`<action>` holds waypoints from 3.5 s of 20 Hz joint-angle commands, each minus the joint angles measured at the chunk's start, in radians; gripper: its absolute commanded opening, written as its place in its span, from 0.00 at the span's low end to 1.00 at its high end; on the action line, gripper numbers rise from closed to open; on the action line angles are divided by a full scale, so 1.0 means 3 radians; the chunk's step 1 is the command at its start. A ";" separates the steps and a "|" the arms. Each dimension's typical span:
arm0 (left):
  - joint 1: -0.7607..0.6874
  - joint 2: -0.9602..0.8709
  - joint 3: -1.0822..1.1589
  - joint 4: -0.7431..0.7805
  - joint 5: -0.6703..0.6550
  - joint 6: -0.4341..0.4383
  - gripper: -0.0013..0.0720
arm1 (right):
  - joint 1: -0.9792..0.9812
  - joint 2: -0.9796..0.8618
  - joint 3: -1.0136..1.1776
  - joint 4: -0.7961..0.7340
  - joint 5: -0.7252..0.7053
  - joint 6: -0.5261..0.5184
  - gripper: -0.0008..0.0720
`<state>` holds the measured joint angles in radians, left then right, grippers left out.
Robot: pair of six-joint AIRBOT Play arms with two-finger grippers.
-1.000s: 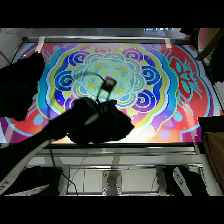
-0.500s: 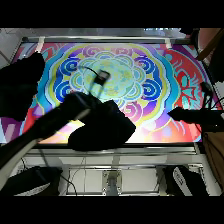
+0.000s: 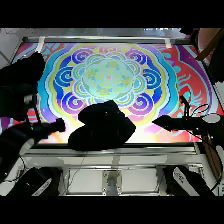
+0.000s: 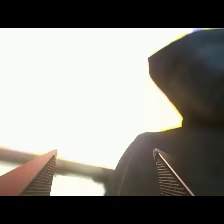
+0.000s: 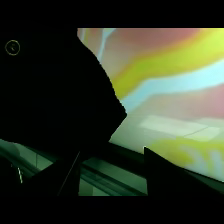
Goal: Fold the clothes and pants, and hang the long-sleeved shirts on hangers.
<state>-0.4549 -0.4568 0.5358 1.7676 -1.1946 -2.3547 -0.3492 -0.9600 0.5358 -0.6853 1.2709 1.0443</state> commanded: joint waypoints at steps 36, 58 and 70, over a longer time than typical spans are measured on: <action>0.1052 -0.0329 -0.0649 -0.1968 0.1572 0.1446 0.04 | 0.1851 -0.1246 -0.0028 0.0631 -0.0997 -0.0567 0.63; 0.1052 -0.0329 -0.0649 -0.1967 0.1549 0.1446 0.04 | 0.1960 -0.1246 -0.0020 0.0903 -0.0593 -0.1115 0.20; 0.1061 -0.0253 0.1681 -0.0443 -0.0197 0.1881 0.04 | 0.1433 0.0076 0.1521 0.0793 0.1181 0.0191 0.05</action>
<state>-0.1352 -0.5438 0.8192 1.5524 -1.1400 -1.8217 0.1032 -1.0988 0.8371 -0.4438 1.5139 0.9123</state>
